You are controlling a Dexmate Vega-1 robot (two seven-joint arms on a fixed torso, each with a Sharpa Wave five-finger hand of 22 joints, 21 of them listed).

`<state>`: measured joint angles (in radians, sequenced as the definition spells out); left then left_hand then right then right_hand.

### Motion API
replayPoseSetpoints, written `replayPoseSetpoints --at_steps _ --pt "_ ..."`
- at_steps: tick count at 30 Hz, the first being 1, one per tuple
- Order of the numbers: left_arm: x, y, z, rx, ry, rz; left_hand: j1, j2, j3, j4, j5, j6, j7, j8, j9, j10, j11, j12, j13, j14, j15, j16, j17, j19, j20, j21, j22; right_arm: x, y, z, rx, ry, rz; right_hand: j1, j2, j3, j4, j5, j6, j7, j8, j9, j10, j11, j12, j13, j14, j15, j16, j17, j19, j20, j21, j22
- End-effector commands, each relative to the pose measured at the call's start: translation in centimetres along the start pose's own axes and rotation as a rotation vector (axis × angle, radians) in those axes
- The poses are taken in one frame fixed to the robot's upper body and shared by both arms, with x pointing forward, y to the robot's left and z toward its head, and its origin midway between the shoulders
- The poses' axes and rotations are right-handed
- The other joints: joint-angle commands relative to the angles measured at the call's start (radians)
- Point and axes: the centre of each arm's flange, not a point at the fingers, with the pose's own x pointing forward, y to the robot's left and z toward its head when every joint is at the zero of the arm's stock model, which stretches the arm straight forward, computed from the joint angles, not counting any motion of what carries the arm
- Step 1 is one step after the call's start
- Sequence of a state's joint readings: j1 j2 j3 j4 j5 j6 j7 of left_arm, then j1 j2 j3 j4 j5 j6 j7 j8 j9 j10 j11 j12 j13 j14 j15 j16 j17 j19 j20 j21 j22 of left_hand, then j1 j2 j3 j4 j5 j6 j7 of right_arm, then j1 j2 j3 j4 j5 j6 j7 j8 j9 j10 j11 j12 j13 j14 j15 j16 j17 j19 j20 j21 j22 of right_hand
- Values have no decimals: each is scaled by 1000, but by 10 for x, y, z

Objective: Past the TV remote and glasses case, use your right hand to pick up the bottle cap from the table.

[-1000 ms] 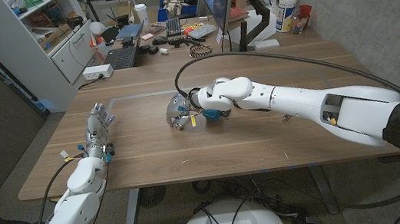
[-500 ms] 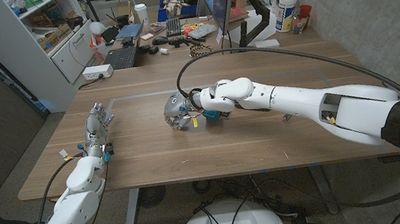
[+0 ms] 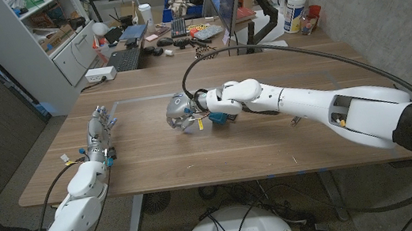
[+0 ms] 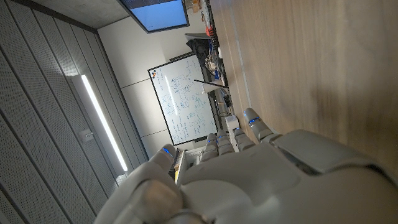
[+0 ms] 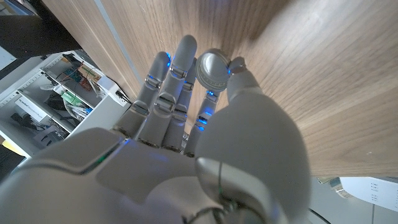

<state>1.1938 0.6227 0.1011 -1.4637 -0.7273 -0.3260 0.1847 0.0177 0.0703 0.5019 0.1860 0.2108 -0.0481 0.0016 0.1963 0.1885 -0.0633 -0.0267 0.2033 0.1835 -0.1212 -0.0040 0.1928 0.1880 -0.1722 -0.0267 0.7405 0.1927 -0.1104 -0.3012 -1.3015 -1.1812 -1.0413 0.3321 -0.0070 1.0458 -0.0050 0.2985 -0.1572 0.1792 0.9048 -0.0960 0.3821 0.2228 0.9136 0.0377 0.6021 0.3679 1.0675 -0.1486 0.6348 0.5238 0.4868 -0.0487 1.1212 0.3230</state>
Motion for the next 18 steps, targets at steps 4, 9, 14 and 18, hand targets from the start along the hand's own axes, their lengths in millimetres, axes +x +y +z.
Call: replayPoseSetpoints --at_steps 4,9,14,18 --pt "-5 -3 4 0 -14 -4 -5 95 -7 0 6 -6 -11 -2 2 1 -6 0 4 -1 -4 5 4 -76 0 7 4 -8 -8 -6 -11 23 -31 168 151 -4 7 2 84 15 12 36 150 -125 12 29 42 -86 2 15 -8 -156 32 7" --pt "-6 -6 5 -2 -17 -5 -5 95 -8 0 6 -5 -11 -1 2 3 -7 1 4 -1 -5 5 4 -75 -2 8 4 -12 -13 -9 -15 32 -41 170 150 -7 8 3 86 16 11 38 148 -122 12 34 44 -85 1 21 -13 -156 45 9" --pt "-7 -9 7 2 -25 -7 -6 95 -9 0 6 -5 -14 -1 2 4 -7 1 4 -1 -5 5 4 -75 -2 9 4 -16 -18 -13 -27 43 -52 172 148 -10 9 3 93 13 12 43 152 -135 15 39 48 -85 1 27 -18 -156 59 10" --pt "-8 -10 8 1 -26 -10 -6 95 -10 0 6 -7 -16 -2 2 4 -8 1 4 0 -5 5 4 -74 -2 9 4 -18 -20 -15 -27 53 -61 174 146 -14 10 3 101 12 13 48 156 -140 18 45 50 -85 0 33 -21 -156 73 12"
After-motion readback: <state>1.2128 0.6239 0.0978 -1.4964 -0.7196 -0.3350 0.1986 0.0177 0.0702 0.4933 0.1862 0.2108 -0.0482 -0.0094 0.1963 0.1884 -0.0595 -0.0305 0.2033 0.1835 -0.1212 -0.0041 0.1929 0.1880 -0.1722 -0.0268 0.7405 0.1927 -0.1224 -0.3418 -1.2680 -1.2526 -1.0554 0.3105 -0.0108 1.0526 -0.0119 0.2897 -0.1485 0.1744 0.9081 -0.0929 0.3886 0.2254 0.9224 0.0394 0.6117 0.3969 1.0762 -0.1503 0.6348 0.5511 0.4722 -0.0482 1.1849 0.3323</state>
